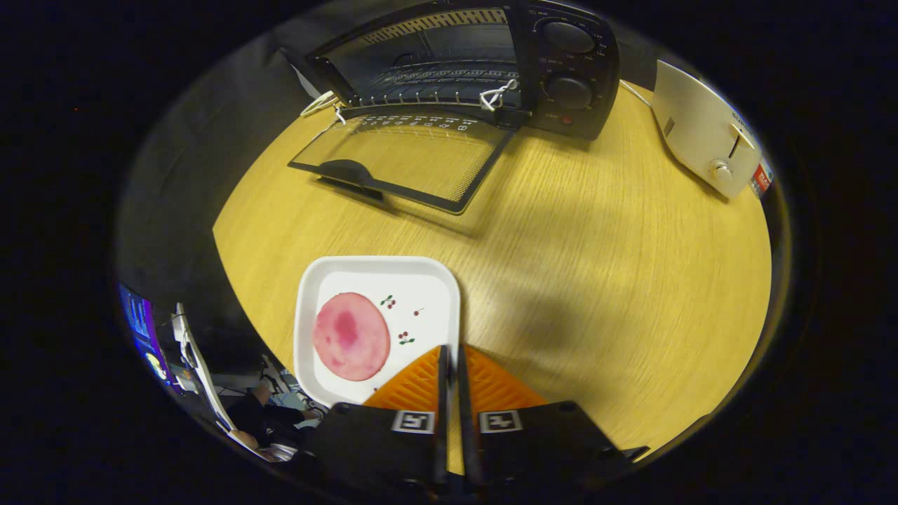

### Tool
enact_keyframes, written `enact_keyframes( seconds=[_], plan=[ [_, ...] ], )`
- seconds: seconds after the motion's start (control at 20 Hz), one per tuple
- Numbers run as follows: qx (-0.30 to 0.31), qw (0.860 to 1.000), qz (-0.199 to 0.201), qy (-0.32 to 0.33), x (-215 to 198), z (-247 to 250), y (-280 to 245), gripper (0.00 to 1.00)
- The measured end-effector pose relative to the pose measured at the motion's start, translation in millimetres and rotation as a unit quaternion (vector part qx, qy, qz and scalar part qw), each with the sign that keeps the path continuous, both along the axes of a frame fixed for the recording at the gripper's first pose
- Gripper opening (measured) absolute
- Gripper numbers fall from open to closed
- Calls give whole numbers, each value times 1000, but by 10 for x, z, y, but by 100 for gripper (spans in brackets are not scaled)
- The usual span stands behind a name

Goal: Open the toaster oven, put the food inside, and close the toaster oven door.

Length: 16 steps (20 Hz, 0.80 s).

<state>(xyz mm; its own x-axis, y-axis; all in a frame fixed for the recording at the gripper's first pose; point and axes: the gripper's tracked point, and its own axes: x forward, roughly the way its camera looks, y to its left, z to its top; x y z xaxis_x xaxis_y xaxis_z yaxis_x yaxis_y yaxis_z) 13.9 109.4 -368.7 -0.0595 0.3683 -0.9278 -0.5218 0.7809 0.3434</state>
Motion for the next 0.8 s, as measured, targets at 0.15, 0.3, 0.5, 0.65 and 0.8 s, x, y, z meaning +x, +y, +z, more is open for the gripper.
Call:
enact_keyframes(
  seconds=[0.15, 0.3, 0.5, 0.65, 0.8],
  plan=[
    [-11, 1000, 3, 6, -30, 54, -15, 10],
    [0, 1000, 4, 5, -55, 112, 13, 3],
    [41, 997, -48, 51, -228, 207, 110, 2],
    [65, 993, -79, 63, -327, 295, 154, 2],
    [88, 987, -110, 72, -426, 398, 190, 2]
  ],
)
